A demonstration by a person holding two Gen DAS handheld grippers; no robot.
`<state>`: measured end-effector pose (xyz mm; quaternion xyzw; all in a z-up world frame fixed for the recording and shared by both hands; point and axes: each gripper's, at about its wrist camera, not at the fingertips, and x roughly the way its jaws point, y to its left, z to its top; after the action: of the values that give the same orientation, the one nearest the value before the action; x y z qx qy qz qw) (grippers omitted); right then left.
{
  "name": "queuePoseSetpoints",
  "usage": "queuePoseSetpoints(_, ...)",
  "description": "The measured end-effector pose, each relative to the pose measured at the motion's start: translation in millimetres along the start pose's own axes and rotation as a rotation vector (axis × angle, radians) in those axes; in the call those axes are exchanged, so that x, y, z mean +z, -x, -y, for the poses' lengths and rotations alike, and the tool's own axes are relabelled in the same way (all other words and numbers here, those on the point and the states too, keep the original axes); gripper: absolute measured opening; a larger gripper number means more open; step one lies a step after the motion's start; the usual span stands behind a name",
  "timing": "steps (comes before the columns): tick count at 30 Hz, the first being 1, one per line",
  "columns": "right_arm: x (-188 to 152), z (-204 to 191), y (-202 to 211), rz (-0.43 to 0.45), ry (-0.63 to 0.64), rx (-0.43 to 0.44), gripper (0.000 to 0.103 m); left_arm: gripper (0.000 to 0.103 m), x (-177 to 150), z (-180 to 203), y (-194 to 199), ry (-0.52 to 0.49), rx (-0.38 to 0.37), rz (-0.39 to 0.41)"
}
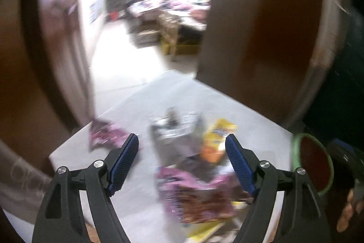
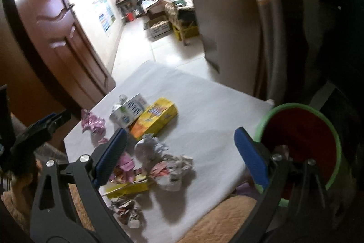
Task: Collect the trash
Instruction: 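Move both tools back over the table toward the remaining trash, then grasp the pink snack wrapper with the left tool while the right tool reaches for crumpled paper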
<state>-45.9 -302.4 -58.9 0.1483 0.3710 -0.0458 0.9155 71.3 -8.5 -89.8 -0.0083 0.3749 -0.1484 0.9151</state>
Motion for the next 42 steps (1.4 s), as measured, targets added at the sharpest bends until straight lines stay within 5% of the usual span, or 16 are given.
queuePoseSetpoints(7, -8.4, -27.6, -11.7, -0.041, 0.037, 0.028, 0.096, 0.075, -18.8, -87.1, -31.8, 0.182, 0.151, -0.089)
queuePoseSetpoints(12, -17.5, -37.3, -26.8, -0.093, 0.054, 0.038, 0.096, 0.074, -32.1, -100.4, -46.4, 0.270, 0.093, -0.149)
queuePoseSetpoints(19, -28.3, -34.4, -42.2, -0.138, 0.034, 0.042, 0.096, 0.075, -55.1, -32.2, -56.1, 0.068, -0.151, -0.223)
queuePoseSetpoints(24, -29.8, -23.1, -39.0, -0.129, 0.003, 0.035, 0.096, 0.082, -69.3, 10.3, -62.1, -0.062, -0.192, -0.308)
queuePoseSetpoints(27, -32.0, -15.6, -40.7, -0.140, -0.025, 0.037, 0.096, 0.083, -73.3, 22.5, -67.1, -0.081, -0.163, -0.337)
queuePoseSetpoints(31, -36.1, -13.0, -44.2, -0.159, -0.042, 0.049, 0.096, 0.085, -79.5, 37.0, -91.4, -0.133, -0.012, -0.381)
queuePoseSetpoints(33, -38.1, -14.5, -46.1, -0.167, -0.035, 0.052, 0.096, 0.084, -82.1, 35.6, -95.4, -0.122, -0.019, -0.386)
queuePoseSetpoints(34, -39.0, -15.3, -47.0, -0.172, -0.032, 0.054, 0.096, 0.079, -83.1, 31.3, -94.7, -0.095, -0.044, -0.377)
queuePoseSetpoints(35, -39.7, -15.8, -47.8, -0.175, -0.030, 0.055, 0.096, 0.057, -83.1, 28.1, -93.9, -0.079, -0.055, -0.377)
queuePoseSetpoints(39, -42.9, -17.9, -52.6, -0.195, -0.028, 0.063, 0.096, 0.008, -76.1, -1.2, -83.5, 0.040, -0.108, -0.361)
queuePoseSetpoints(42, -44.5, -20.9, -55.5, -0.206, -0.015, 0.063, 0.096, 0.001, -72.7, -21.1, -75.6, 0.101, -0.111, -0.337)
